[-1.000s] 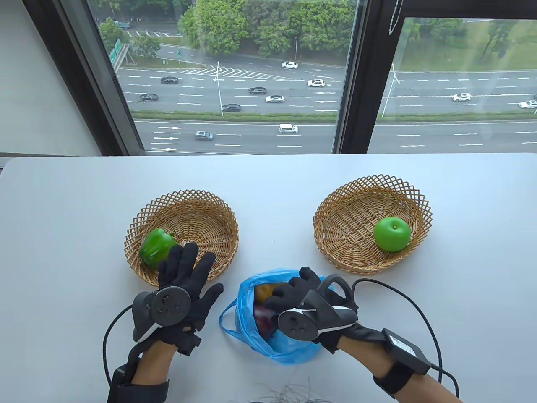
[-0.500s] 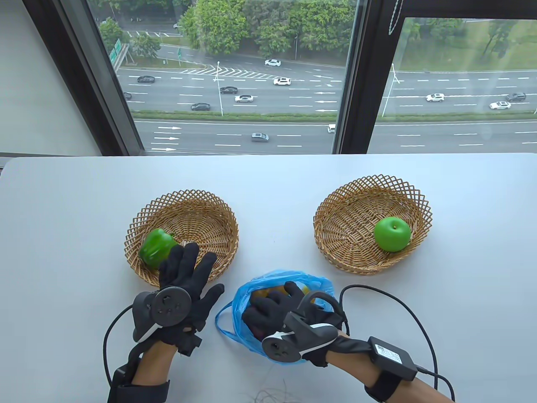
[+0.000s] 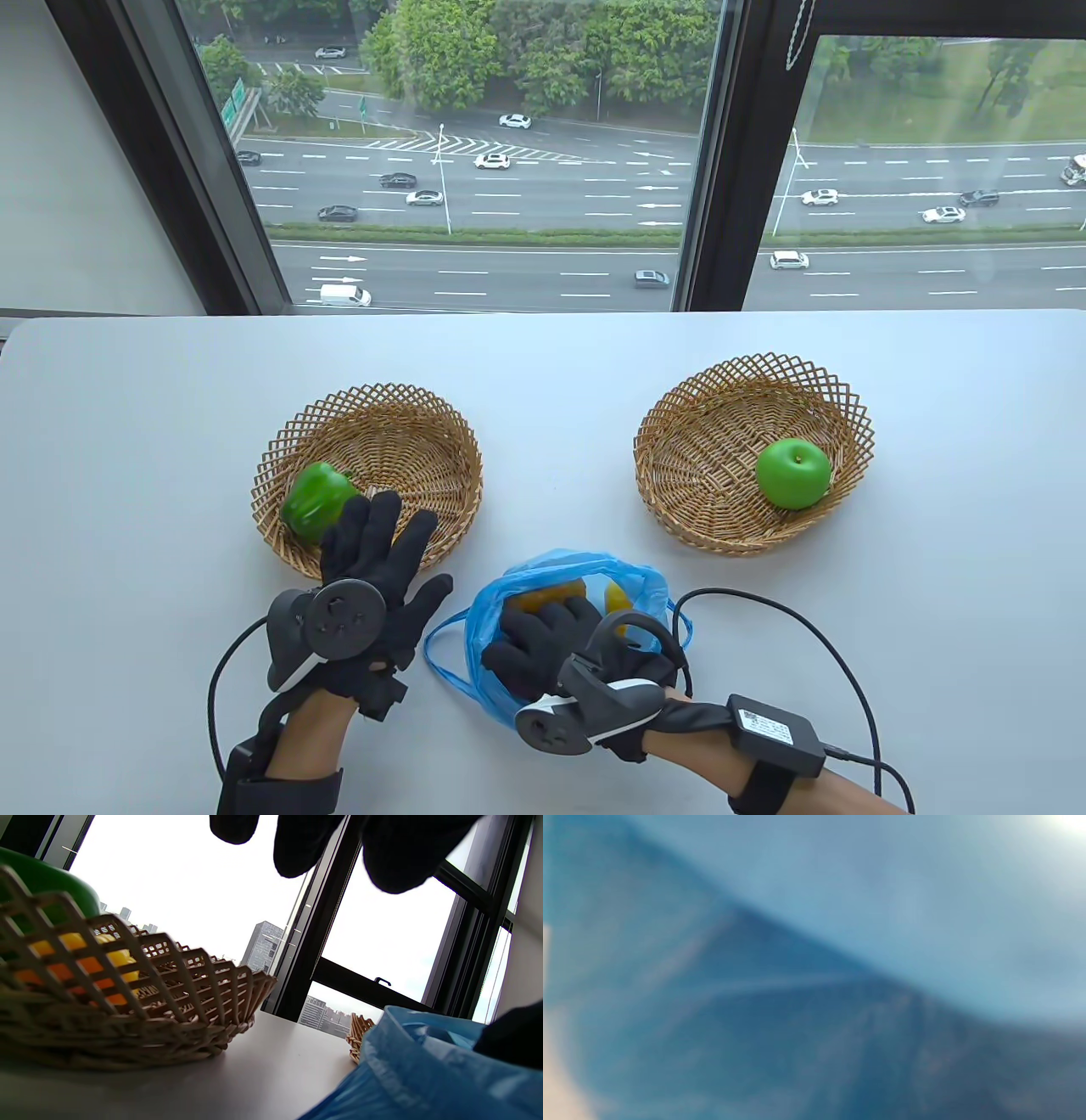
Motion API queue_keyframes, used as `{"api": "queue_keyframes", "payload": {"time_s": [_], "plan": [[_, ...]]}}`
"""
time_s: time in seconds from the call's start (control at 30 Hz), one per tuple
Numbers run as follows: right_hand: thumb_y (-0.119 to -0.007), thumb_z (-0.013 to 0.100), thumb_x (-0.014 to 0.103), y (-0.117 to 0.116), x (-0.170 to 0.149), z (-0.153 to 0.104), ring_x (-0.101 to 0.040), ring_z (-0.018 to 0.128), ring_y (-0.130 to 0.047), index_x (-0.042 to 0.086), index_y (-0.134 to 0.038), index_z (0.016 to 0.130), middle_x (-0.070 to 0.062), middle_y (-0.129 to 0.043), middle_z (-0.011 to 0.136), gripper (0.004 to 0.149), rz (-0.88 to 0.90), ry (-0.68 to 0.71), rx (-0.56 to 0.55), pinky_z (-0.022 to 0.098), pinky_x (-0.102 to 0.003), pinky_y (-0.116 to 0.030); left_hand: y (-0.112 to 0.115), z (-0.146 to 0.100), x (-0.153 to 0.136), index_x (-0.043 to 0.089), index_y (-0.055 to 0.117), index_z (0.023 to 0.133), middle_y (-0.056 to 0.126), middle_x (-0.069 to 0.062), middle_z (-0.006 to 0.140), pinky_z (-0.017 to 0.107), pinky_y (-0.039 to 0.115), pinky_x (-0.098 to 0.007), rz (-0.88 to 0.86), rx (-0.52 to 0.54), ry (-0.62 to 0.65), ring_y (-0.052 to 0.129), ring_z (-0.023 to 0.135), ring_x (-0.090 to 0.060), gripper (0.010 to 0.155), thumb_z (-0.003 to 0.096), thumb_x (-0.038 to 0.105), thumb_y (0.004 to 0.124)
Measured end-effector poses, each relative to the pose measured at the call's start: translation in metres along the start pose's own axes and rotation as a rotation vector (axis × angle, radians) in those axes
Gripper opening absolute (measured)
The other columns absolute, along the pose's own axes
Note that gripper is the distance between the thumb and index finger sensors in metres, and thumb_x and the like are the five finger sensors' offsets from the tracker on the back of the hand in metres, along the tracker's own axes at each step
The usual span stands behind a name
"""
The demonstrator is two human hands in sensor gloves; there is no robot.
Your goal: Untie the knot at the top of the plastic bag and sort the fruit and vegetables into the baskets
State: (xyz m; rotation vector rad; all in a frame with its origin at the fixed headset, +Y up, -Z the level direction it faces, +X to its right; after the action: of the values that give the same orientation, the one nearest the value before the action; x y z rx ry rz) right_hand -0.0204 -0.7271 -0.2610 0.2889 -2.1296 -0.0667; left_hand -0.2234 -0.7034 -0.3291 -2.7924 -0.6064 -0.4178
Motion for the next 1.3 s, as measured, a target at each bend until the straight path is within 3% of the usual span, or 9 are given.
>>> {"api": "queue_keyframes", "payload": {"time_s": [0.2,0.5,0.93,1.3], "plan": [[-0.087,0.049,0.057,0.016,-0.013,-0.005,-0.051,0.092,-0.077,0.018,-0.037,0.117,-0.020,-0.052,0.115,0.093,-0.002,-0.020,0.060,0.065,-0.073,-0.061,-0.001,0.000,0.000,0.027,0.057,0.113,0.037,-0.014,0.123,0.070,0.023,-0.065,0.000,-0.001,-0.001,0.017,0.107,-0.043,0.075,0.0472,0.057,0.074],[-0.088,0.048,0.057,0.053,-0.031,-0.018,-0.051,0.090,-0.080,0.001,-0.040,0.117,-0.024,-0.059,0.112,0.101,0.063,-0.064,-0.037,0.064,-0.073,-0.062,0.000,0.000,0.001,0.027,0.057,0.113,0.036,-0.015,0.123,0.070,0.023,-0.065,0.002,-0.007,-0.003,0.017,0.107,-0.043,0.074,0.0472,0.057,0.074],[-0.088,0.049,0.054,0.102,-0.098,-0.054,-0.053,0.094,-0.075,0.014,-0.045,0.117,-0.025,-0.054,0.116,0.090,0.072,-0.262,-0.203,0.066,-0.071,-0.062,0.001,0.000,0.001,0.027,0.056,0.114,0.038,-0.015,0.122,0.070,0.024,-0.065,0.008,-0.019,-0.012,0.019,0.107,-0.043,0.075,0.0471,0.057,0.074],[-0.089,0.050,0.050,0.102,-0.171,-0.086,-0.054,0.097,-0.072,0.020,-0.048,0.117,-0.020,-0.055,0.117,0.084,0.067,-0.491,-0.263,0.068,-0.071,-0.061,0.000,0.001,0.000,0.030,0.047,0.115,0.039,-0.013,0.122,0.071,0.025,-0.065,0.007,-0.012,-0.010,0.020,0.108,-0.042,0.078,0.0471,0.057,0.073]]}}
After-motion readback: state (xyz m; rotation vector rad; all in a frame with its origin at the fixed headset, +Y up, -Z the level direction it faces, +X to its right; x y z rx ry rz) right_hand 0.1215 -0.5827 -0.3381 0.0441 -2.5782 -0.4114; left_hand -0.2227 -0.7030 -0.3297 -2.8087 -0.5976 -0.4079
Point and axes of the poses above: the tracker on the back of each hand, its own x axis roughly to the thumb side, its own z axis roughly from the wrist to the fingertips, y = z × x, the point moved 3 cm from there along z, roughly from the wrist to the fingertips
